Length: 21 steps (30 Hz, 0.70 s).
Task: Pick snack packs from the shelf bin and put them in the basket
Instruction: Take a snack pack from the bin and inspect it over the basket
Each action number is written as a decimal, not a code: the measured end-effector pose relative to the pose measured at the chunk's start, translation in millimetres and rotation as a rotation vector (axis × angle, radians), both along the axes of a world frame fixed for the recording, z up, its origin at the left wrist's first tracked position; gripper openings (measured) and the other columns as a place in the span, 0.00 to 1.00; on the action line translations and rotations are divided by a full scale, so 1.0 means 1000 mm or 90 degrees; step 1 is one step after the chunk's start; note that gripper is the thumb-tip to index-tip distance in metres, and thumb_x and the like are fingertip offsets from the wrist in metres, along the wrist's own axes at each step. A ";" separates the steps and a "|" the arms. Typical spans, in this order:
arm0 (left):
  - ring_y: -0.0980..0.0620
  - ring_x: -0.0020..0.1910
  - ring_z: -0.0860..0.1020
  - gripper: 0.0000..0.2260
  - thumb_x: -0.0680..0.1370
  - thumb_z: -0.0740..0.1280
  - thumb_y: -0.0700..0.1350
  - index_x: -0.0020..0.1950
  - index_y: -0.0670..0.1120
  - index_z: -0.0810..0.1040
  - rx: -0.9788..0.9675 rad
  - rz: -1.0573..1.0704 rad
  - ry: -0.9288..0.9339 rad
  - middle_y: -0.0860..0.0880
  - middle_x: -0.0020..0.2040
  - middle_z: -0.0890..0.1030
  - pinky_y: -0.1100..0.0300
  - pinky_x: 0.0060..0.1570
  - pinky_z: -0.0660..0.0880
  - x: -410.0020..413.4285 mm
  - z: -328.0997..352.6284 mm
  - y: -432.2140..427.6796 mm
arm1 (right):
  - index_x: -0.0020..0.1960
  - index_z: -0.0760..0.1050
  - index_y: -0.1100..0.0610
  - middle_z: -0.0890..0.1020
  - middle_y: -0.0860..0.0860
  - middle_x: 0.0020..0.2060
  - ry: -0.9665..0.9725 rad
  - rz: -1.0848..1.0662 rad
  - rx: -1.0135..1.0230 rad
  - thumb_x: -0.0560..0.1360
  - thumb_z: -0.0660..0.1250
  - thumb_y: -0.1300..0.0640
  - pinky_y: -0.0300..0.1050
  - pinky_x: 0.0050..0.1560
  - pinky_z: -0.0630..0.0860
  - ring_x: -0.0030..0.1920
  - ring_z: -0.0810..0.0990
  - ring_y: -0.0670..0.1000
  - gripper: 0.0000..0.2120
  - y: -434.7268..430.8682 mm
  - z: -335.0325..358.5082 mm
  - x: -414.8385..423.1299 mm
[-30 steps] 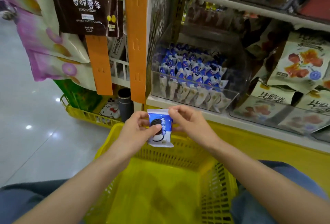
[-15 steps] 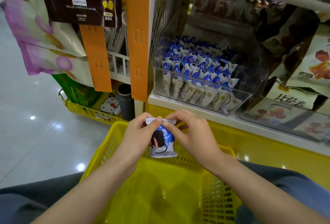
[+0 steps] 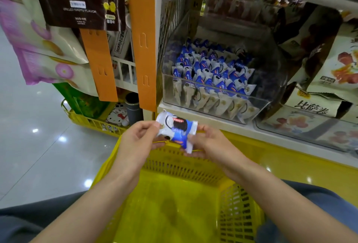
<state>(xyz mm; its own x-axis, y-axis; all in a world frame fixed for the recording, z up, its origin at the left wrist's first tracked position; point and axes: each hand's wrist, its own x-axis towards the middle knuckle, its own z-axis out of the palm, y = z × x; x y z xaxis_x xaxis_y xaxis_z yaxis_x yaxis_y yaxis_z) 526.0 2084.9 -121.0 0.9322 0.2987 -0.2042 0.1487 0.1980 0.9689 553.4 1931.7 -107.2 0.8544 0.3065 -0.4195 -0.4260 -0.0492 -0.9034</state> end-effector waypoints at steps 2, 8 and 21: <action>0.60 0.33 0.79 0.07 0.78 0.62 0.39 0.42 0.43 0.77 0.053 0.008 -0.019 0.50 0.34 0.81 0.66 0.34 0.78 0.003 -0.001 0.004 | 0.59 0.66 0.59 0.82 0.57 0.46 -0.032 0.126 -0.125 0.75 0.64 0.66 0.40 0.44 0.78 0.42 0.81 0.50 0.14 -0.001 -0.004 -0.003; 0.63 0.33 0.73 0.09 0.76 0.65 0.42 0.37 0.51 0.74 0.409 -0.101 -0.142 0.56 0.32 0.77 0.71 0.34 0.67 0.001 -0.006 0.008 | 0.66 0.68 0.50 0.75 0.45 0.58 -0.448 0.123 -0.359 0.73 0.69 0.52 0.33 0.58 0.69 0.58 0.74 0.41 0.22 0.002 -0.012 -0.007; 0.59 0.29 0.70 0.06 0.77 0.65 0.44 0.39 0.49 0.74 0.455 -0.178 -0.171 0.55 0.30 0.74 0.67 0.28 0.64 -0.001 -0.013 0.000 | 0.44 0.77 0.56 0.78 0.48 0.40 -0.782 0.141 -0.524 0.75 0.66 0.54 0.43 0.39 0.74 0.40 0.76 0.47 0.05 -0.003 -0.004 -0.012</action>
<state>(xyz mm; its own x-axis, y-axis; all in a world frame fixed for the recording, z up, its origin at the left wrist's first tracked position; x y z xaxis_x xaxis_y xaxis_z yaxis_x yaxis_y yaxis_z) 525.5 2085.1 -134.2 0.9818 0.0209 0.1888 -0.1542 -0.4923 0.8566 541.3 1929.1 -111.6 0.7619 0.5146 0.3933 0.6436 -0.6696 -0.3706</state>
